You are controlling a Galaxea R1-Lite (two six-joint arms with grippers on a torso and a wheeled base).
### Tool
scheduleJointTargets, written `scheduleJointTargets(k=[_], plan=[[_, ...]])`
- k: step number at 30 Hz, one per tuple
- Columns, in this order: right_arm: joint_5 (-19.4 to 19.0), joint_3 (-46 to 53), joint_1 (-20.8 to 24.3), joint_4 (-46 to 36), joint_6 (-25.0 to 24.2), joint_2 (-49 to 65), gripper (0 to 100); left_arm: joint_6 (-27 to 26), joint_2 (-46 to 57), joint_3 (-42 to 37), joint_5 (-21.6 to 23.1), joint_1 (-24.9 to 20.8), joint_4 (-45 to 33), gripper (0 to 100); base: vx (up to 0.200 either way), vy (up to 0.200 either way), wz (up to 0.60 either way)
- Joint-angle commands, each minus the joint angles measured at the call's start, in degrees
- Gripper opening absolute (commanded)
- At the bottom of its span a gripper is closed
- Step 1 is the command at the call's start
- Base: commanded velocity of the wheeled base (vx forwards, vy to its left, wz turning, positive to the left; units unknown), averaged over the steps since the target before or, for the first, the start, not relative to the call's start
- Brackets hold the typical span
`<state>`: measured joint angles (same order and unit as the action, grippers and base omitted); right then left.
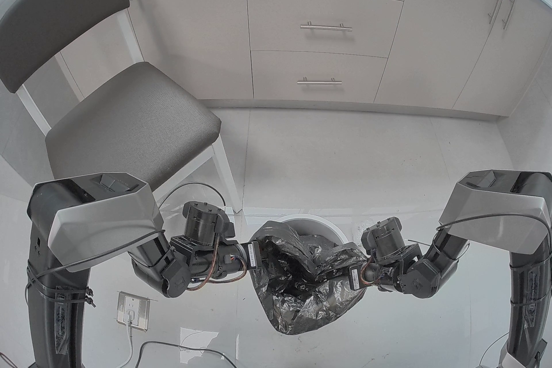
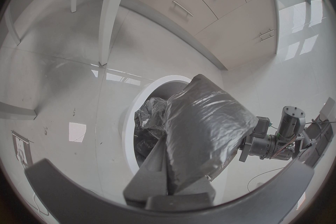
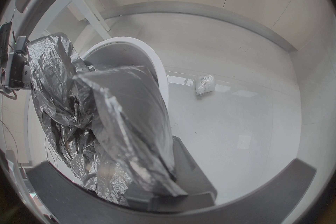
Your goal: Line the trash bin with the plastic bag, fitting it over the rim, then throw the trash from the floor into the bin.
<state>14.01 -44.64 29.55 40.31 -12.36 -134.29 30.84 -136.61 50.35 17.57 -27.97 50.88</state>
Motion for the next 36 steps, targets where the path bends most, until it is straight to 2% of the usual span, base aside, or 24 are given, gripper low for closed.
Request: scheduleJointTargets(k=[1,8,15,25,26,31,36], plan=[[0.1,0.1,0.0,0.0,0.0,-0.2,0,0.0,-0.4,-0.2,0.0,0.0,0.0,0,0.0,0.0,0.0],[0.1,0.3,0.1,0.0,0.1,-0.3,0,0.0,-0.2,-1.0,-0.5,0.0,0.0,0,0.0,0.0,0.0],[0.1,0.4,0.2,0.0,0.1,-0.3,0,-0.2,-1.6,-0.2,-7.5,-1.4,0.1,0,0.0,0.0,0.0],[0.1,0.5,0.2,0.0,0.2,-0.4,0,-0.3,-1.6,-0.2,-8.2,-1.5,0.1,0,0.0,0.0,0.0],[0.1,0.5,0.2,0.1,0.5,-0.3,100,-0.3,-1.6,-0.2,-8.1,-1.5,0.1,0,0.0,0.0,0.0],[0.1,1.1,0.2,2.9,0.6,-0.1,100,-0.2,-1.6,-0.4,-8.1,-1.4,0.9,0,0.0,0.0,0.0],[0.0,4.5,0.4,7.9,3.1,2.9,100,0.1,-1.7,-0.9,-8.0,-1.4,2.5,0,0.0,0.0,0.0]])
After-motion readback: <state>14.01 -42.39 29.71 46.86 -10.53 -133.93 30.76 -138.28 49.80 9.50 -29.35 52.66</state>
